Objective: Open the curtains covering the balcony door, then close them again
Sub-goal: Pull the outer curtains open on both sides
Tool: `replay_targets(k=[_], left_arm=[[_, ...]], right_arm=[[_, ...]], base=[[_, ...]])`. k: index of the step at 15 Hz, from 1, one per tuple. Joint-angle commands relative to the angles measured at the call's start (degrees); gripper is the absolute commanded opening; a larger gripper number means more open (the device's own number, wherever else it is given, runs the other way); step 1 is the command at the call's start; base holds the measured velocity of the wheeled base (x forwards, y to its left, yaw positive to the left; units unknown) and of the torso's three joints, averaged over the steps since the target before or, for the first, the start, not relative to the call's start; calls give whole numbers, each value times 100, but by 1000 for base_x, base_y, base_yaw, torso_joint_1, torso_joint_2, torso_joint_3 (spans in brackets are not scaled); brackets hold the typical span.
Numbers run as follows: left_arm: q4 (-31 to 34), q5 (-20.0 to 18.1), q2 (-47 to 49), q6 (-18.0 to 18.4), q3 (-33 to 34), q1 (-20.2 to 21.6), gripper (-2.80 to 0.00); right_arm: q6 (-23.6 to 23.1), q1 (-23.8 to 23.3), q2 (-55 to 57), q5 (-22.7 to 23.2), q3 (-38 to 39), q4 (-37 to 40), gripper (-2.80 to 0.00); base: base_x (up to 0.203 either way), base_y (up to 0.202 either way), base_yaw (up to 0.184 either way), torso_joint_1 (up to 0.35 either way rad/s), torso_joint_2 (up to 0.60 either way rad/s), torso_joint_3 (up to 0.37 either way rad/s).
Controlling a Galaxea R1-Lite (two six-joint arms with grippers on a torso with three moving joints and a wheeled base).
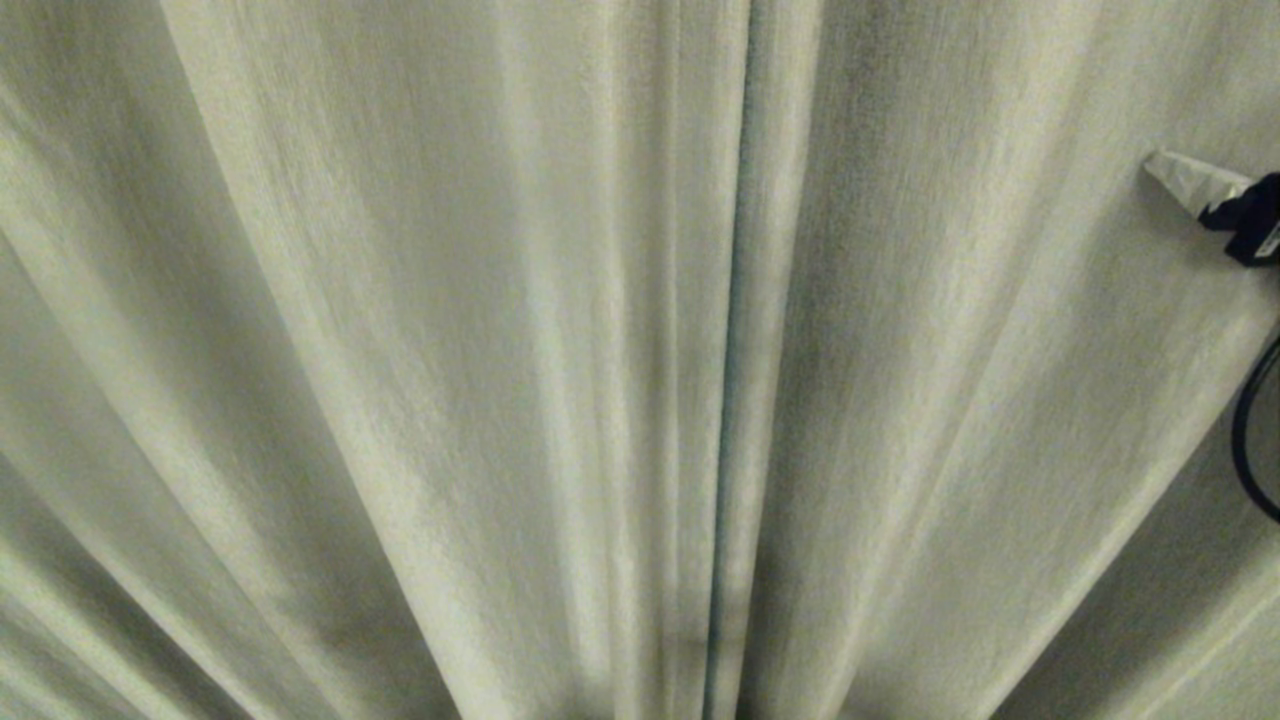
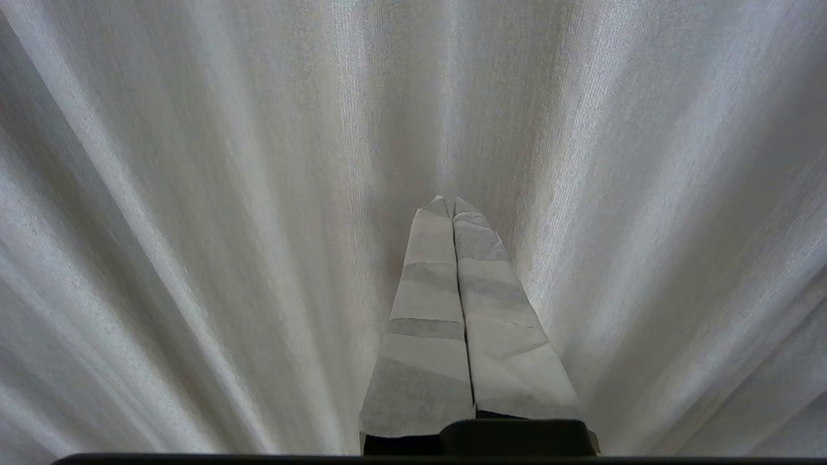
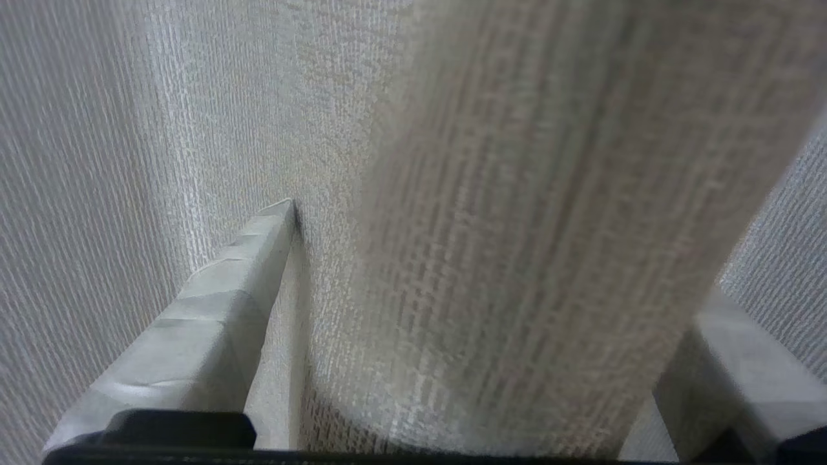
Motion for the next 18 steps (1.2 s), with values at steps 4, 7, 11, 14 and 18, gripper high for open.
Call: replay_targets(k=[4,7,11,14,18], left_arm=[[-1,-10,-2,1,0,0,-280],[-1,-10,-2,1,0,0,-280],[-1,-2,-2,-8,0,0,-280],[-1,-6,-2,-4,0,0,-280],[-1,-2,-2,0,0,0,-280]], right_arm=[[-107,0,-67,16,-124,-14,-280],[-125,7,-206,16,-87,-32,-280],[-107,0,-280,24,-122,3,-280],[-107,0,-330,33,-96,-23,-280],[-107,-31,-382,33,-197,0,-280]], base=[[0,0,0,0,0,0],[0,0,0,0,0,0],[0,0,0,0,0,0],[0,0,0,0,0,0],[0,0,0,0,0,0]])
